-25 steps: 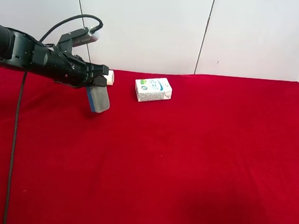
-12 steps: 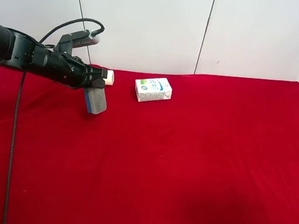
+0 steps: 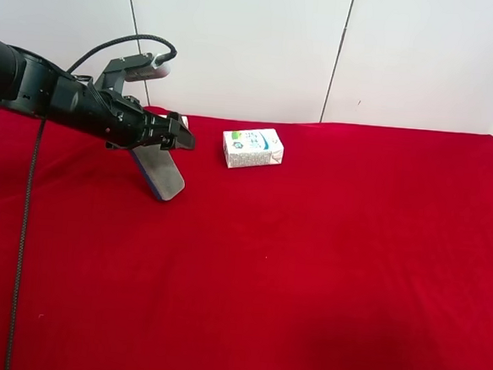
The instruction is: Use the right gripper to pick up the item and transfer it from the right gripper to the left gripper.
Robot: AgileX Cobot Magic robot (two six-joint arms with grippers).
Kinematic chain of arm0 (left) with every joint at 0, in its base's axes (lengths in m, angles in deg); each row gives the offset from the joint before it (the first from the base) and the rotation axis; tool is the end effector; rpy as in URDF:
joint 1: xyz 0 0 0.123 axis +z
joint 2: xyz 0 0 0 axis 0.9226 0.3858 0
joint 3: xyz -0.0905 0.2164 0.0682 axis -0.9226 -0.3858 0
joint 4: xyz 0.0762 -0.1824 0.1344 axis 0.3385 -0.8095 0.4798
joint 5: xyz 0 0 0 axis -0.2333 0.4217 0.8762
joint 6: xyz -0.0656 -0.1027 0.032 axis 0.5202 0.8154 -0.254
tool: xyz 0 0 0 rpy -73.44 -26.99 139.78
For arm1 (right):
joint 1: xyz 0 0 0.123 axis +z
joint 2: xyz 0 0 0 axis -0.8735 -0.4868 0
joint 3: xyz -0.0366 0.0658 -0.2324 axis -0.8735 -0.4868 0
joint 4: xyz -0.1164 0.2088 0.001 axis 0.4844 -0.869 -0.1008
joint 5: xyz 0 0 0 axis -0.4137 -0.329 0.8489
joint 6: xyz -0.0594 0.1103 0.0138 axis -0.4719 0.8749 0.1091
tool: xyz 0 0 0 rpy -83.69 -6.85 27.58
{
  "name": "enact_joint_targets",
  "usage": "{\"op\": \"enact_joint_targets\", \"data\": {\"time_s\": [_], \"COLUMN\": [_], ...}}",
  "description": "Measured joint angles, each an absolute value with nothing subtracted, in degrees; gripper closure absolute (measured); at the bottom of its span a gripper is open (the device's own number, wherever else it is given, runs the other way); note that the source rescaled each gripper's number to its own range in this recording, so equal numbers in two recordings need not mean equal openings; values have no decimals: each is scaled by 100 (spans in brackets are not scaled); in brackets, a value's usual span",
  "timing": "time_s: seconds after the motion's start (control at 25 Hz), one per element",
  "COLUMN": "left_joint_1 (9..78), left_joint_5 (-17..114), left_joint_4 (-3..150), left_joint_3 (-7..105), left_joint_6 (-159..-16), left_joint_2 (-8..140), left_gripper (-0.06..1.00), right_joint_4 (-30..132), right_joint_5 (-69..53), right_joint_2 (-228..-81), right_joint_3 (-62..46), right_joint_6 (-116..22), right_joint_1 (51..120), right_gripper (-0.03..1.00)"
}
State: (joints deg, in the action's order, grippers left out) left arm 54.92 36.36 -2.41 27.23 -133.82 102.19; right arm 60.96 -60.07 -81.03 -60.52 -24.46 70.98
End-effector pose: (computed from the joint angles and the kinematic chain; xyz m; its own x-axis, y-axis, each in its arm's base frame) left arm 0.3641 -0.1164 0.0942 -0.7592 0.0199 -0.6506 0.2850 0.9088 -0.3047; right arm 0.0573 0.0056 0.2492 -0.4639 -0.1033 -0.8798 -0.1532 0.9876 -0.0352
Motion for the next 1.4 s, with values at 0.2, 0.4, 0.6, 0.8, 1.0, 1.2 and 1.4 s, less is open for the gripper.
{"op": "enact_joint_targets", "data": {"time_s": [0.2, 0.4, 0.6, 0.8, 1.0, 1.2, 1.4], "left_joint_1": [5492, 5492, 5492, 5492, 5492, 5492, 5492], "left_joint_5": [3636, 3756, 4298, 4459, 4602, 4501, 4011], "left_joint_4": [-225, -225, -225, -161, -7, 32, 833], "left_joint_3": [2723, 2723, 2723, 2723, 2723, 2668, 2317], "left_joint_6": [-13382, -13367, -13367, -13367, -13367, -13140, -13050], "left_joint_2": [10219, 10219, 10219, 9976, 9307, 8489, 7763], "left_gripper": [1, 1, 1, 1, 1, 1, 1], "right_joint_4": [6096, 6096, 6096, 6096, 6096, 6096, 6096], "right_joint_5": [-6007, -6007, -6007, -6007, -6007, -6007, -6007], "right_joint_2": [-8103, -8103, -8103, -8103, -8103, -8103, -8103], "right_joint_3": [-6052, -6052, -6052, -6052, -6052, -6052, -6052], "right_joint_6": [-2446, -2446, -2446, -2446, -2446, -2446, -2446], "right_joint_1": [7098, 7098, 7098, 7098, 7098, 7098, 7098], "right_gripper": [-3, -3, -3, -3, -3, -3, -3]}}
